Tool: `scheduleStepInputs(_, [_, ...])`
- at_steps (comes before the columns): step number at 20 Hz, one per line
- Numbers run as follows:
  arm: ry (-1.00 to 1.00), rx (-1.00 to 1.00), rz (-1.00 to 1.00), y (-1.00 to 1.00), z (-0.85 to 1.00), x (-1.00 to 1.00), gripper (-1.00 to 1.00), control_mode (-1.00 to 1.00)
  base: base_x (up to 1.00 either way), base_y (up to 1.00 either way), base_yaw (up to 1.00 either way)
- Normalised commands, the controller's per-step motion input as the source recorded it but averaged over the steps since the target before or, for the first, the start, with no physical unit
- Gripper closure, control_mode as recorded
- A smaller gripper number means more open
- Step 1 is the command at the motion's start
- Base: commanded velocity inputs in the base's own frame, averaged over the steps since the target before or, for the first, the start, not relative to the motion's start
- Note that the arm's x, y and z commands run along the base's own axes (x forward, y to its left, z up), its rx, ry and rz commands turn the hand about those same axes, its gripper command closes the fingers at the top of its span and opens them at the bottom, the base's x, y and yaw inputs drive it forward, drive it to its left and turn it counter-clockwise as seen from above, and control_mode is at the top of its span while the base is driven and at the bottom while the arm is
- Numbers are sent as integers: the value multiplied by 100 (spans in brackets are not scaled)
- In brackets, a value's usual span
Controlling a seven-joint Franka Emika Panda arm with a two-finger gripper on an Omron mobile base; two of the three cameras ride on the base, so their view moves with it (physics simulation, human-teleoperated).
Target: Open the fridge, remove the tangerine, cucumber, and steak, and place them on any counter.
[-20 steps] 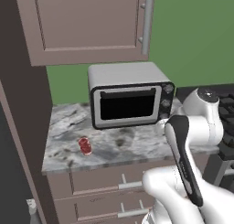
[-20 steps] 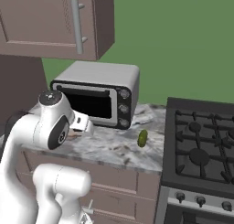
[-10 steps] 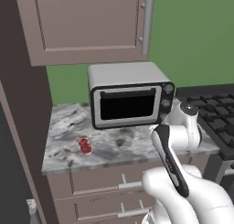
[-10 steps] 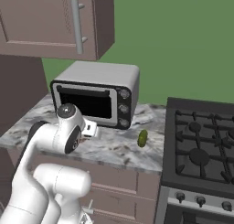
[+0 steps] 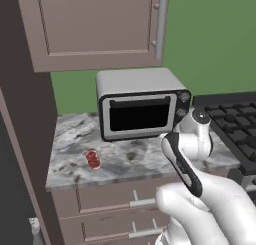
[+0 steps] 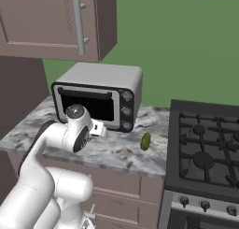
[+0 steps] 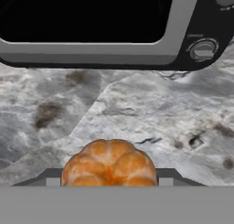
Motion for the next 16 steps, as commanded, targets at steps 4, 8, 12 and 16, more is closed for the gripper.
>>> scheduleStepInputs(4, [0,0,0,0,-51,0,100,-100,0,0,0])
scheduleStepInputs(8, [2,0,0,0,-50,0,100,-100,0,0,0])
scheduleStepInputs(12, [0,0,0,0,-37,3,100,-100,0,0,0])
scheduleStepInputs(16, [2,0,0,0,-47,25,100,-100,0,0,0])
